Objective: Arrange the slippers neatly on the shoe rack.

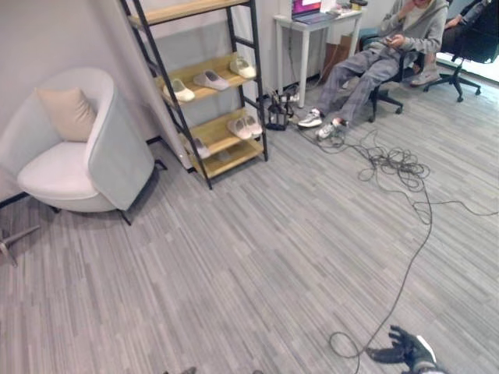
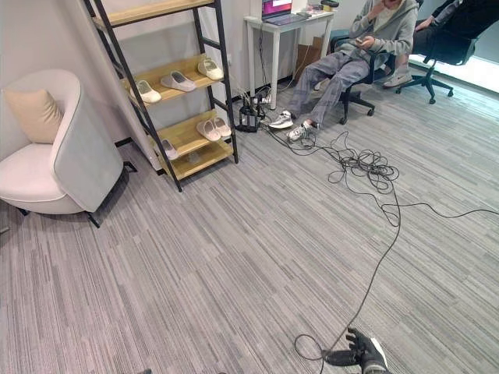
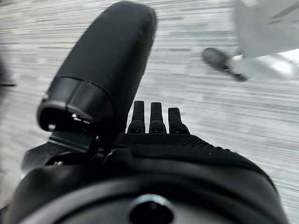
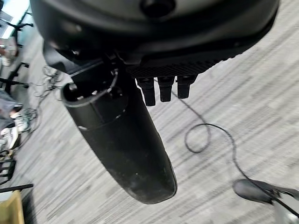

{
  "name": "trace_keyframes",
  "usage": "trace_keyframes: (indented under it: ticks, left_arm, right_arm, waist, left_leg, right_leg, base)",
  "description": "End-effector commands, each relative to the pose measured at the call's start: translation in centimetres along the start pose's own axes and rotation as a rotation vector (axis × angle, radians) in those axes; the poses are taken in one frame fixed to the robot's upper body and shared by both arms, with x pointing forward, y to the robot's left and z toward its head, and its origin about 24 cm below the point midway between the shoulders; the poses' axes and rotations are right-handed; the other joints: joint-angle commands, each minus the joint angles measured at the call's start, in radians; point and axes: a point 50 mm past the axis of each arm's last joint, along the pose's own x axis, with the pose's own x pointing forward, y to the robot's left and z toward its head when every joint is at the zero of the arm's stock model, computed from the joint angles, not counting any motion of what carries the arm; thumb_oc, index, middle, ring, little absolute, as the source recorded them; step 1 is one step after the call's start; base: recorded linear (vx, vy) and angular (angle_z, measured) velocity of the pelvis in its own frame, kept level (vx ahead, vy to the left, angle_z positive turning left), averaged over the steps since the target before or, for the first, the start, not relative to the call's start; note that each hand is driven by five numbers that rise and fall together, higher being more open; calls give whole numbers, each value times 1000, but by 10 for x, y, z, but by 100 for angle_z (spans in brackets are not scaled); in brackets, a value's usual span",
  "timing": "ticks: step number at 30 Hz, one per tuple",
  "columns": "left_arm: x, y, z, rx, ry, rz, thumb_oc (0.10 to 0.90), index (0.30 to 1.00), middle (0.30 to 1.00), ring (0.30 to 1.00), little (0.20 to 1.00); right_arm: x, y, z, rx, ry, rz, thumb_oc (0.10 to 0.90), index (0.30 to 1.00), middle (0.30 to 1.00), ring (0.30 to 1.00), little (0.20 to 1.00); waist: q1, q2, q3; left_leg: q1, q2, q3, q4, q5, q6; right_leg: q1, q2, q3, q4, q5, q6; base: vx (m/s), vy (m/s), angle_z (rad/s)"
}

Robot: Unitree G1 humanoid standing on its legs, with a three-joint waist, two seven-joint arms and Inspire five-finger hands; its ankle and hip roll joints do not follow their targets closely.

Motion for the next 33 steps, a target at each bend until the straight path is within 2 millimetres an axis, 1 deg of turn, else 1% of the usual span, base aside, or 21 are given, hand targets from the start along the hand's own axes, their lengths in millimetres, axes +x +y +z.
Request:
trace_keyframes:
  ticks: [1, 7, 8, 9, 10, 12, 15, 16, 18, 20, 21, 22, 23, 25, 26, 27, 28, 29, 30, 32, 33]
  left_arm:
    - [3, -3, 20, 53, -50, -6, 800, 900, 900, 900, 900]
    - [4, -18, 22, 64, -56, -41, 800, 900, 900, 900, 900]
    - [6, -36, 34, 90, -98, -95, 800, 900, 900, 900, 900]
    - [6, -36, 34, 90, -98, -95, 800, 900, 900, 900, 900]
    - [6, -42, 40, 99, -117, -114, 800, 900, 900, 900, 900]
    - [6, -48, 45, 129, -133, -129, 800, 900, 900, 900, 900]
    - [6, -42, 28, 146, -75, -121, 800, 900, 900, 900, 900]
    - [5, -35, 12, 172, -16, -103, 800, 900, 900, 900, 900]
    - [4, -29, 7, 175, 1, -81, 800, 900, 900, 900, 900]
    - [2, -11, -1, 140, 42, -26, 800, 900, 900, 900, 900]
    - [0, 0, -6, 165, 68, 10, 800, 900, 900, 900, 900]
    - [-1, 12, -1, 197, 67, 51, 800, 900, 900, 900, 900]
    - [-1, 12, -1, 197, 67, 51, 800, 900, 900, 900, 900]
    - [1, 8, 7, 197, 33, 38, 800, 900, 900, 900, 900]
    - [2, 2, 14, 200, 0, 21, 800, 900, 900, 900, 900]
    - [4, -10, 27, 203, -56, -14, 800, 900, 900, 900, 900]
    - [4, -11, 27, 203, -56, -14, 800, 900, 900, 900, 900]
    - [4, -42, 64, 91, -218, -94, 800, 900, 900, 900, 900]
    - [4, -42, 64, 91, -218, -94, 800, 900, 900, 900, 900]
    - [2, -65, 77, 65, -282, -159, 800, 900, 900, 900, 900]
    - [1, -74, 78, 83, -291, -189, 800, 900, 900, 900, 900]
  right_arm:
    - [5, -3, 25, -51, -99, 1, 800, 900, 900, 900, 900]
    - [8, 11, 26, -112, -86, 41, 800, 900, 900, 900, 900]
    - [7, 19, 32, -179, -115, 68, 800, 900, 900, 900, 900]
    - [7, 19, 32, -179, -115, 68, 800, 900, 900, 900, 900]
    - [6, 23, 32, -203, -120, 84, 800, 900, 900, 900, 900]
    - [8, 26, 30, -250, -95, 92, 800, 900, 900, 900, 900]
    - [10, 33, 39, -293, -113, 114, 800, 900, 900, 900, 900]
    - [11, 38, 41, -297, -120, 131, 800, 900, 900, 900, 900]
    - [11, 42, 41, -308, -121, 140, 800, 900, 900, 900, 900]
    - [13, 53, 42, -356, -115, 174, 800, 900, 900, 900, 900]
    - [11, 57, 36, -365, -101, 191, 800, 900, 900, 900, 900]
    - [8, 61, 22, -383, -57, 220, 800, 900, 900, 900, 900]
    - [8, 62, 22, -383, -57, 221, 800, 900, 900, 900, 900]
    - [6, 61, 14, -375, -25, 233, 800, 900, 900, 900, 900]
    - [6, 62, 14, -374, -24, 236, 800, 900, 900, 900, 900]
    - [6, 62, 17, -366, -36, 235, 800, 900, 900, 900, 900]
    - [6, 62, 17, -367, -36, 235, 800, 900, 900, 900, 900]
    - [5, 62, 18, -344, -53, 226, 800, 900, 900, 900, 900]
    - [5, 62, 18, -344, -53, 226, 800, 900, 900, 900, 900]
    - [4, 63, 14, -343, -45, 228, 800, 900, 900, 900, 900]
    - [4, 62, 13, -338, -40, 226, 800, 900, 900, 900, 900]
  waist:
    - [-3, -28, -21]
    - [-7, -27, 12]
    - [-12, -48, 70]
    - [-14, -45, 68]
    - [-24, -59, 83]
    - [-15, -71, 109]
    - [40, -63, 115]
    - [77, -54, 107]
    - [93, -58, 106]
    - [152, -87, 84]
    - [160, -104, 72]
    - [161, -136, 51]
    - [161, -138, 50]
    - [149, -144, 44]
    - [142, -138, 44]
    - [132, -121, 50]
    - [134, -119, 49]
    - [90, -77, 85]
    - [89, -75, 84]
    - [57, -63, 103]
    - [41, -61, 111]
  left_leg:
    - [17, 57, -21, 100, -104, -45]
    - [-43, 65, -20, 196, -97, -63]
    - [-187, 124, 52, 477, 13, -102]
    - [-196, 127, 48, 487, 8, -103]
    - [-232, 176, 127, 567, 43, -95]
    - [-314, 220, 223, 701, -17, -73]
    - [-436, 88, 210, 539, -90, -29]
    - [-458, 66, 181, 321, -21, -35]
    - [-474, 56, 192, 214, 4, -39]
    - [-504, 62, 170, 138, 43, -37]
    - [-506, 59, 176, 174, 88, -28]
    - [-496, 33, 193, 228, 81, 3]
    - [-497, 33, 194, 229, 80, 3]
    - [-440, -3, 186, 235, 30, 42]
    - [-404, -21, 178, 237, 3, 64]
    - [-365, -27, 156, 236, -20, 84]
    - [-367, -24, 156, 236, -19, 83]
    - [-216, -45, 84, 210, -90, 113]
    - [-217, -44, 83, 209, -89, 113]
    - [-140, -51, 36, 211, -125, 102]
    - [-114, -54, 18, 215, -139, 96]
  right_leg:
    - [-58, -35, 1, 138, -93, 47]
    - [-103, -26, 10, 190, -116, 29]
    - [-96, -29, 3, 216, -136, -5]
    - [-100, -26, 0, 218, -136, -6]
    - [-89, -27, -11, 222, -143, -20]
    - [-60, -24, -25, 228, -177, -35]
    - [-14, -23, -14, 213, -214, -1]
    - [47, -8, -2, 184, -230, 21]
    - [87, -8, -3, 171, -242, 31]
    - [144, -15, 30, 180, -256, 57]
    - [155, -26, 42, 206, -218, 72]
    - [124, -60, 52, 328, -108, 121]
    - [122, -61, 53, 329, -109, 122]
    - [57, -107, 53, 511, 71, 177]
    - [31, -135, 46, 602, 176, 184]
    - [-18, -146, 43, 705, 213, 166]
    - [-21, -143, 44, 704, 216, 165]
    - [-187, -170, -10, 822, 136, 124]
    - [-187, -168, -12, 820, 137, 123]
    - [-267, -163, -58, 722, 14, 88]
    - [-290, -152, -55, 667, -9, 86]
  base:
    - [35, -42, -1]
    - [13, -89, 0]
    - [19, -181, 8]
    - [84, -277, 15]
    - [189, -187, 39]
    - [206, -179, 71]
    - [394, 83, 9]
    - [514, 140, 0]
    - [490, 106, -24]
    - [871, 194, -83]
    - [1086, 290, -106]
    - [648, 185, -58]
    - [556, 218, -44]
    - [445, 253, 13]
    - [561, 323, 9]
    - [378, 221, 20]
    - [708, 331, 58]
    - [530, 230, 52]
    - [710, 254, 60]
    - [438, -1, 63]
    - [689, -137, 46]
